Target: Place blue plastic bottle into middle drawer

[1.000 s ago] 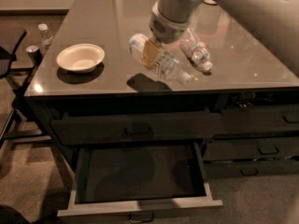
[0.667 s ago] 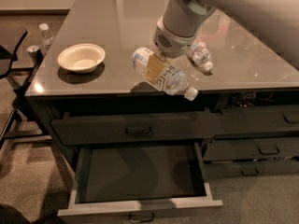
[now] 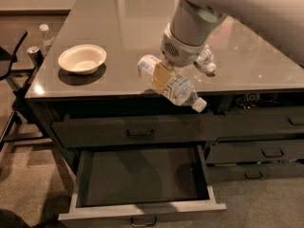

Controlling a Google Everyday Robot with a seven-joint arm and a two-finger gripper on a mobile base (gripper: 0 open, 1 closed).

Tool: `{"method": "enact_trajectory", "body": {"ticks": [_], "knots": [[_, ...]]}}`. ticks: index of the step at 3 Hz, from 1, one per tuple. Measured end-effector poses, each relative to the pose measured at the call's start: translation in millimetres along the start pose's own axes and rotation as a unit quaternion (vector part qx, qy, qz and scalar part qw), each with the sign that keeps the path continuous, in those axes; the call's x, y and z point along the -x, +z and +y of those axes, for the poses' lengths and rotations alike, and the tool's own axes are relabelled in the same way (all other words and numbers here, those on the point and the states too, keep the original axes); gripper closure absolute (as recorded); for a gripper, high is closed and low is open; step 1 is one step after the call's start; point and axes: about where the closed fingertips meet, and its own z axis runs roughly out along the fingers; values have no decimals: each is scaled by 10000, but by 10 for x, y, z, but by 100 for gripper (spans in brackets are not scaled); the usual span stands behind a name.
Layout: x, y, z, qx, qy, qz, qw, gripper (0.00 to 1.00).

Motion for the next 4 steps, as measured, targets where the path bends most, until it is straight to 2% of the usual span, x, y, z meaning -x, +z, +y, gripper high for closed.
{"method": "enact_trajectory", "body": {"ticks": [1, 2, 3, 4], "knots": [[-320, -120, 268, 3, 202, 98, 9997, 100], [-652, -144, 584, 138, 381, 236, 9989, 100], [-652, -144, 584, 138, 382, 236, 9989, 100], [-709, -192, 558, -50, 465, 267, 9985, 100]]}}
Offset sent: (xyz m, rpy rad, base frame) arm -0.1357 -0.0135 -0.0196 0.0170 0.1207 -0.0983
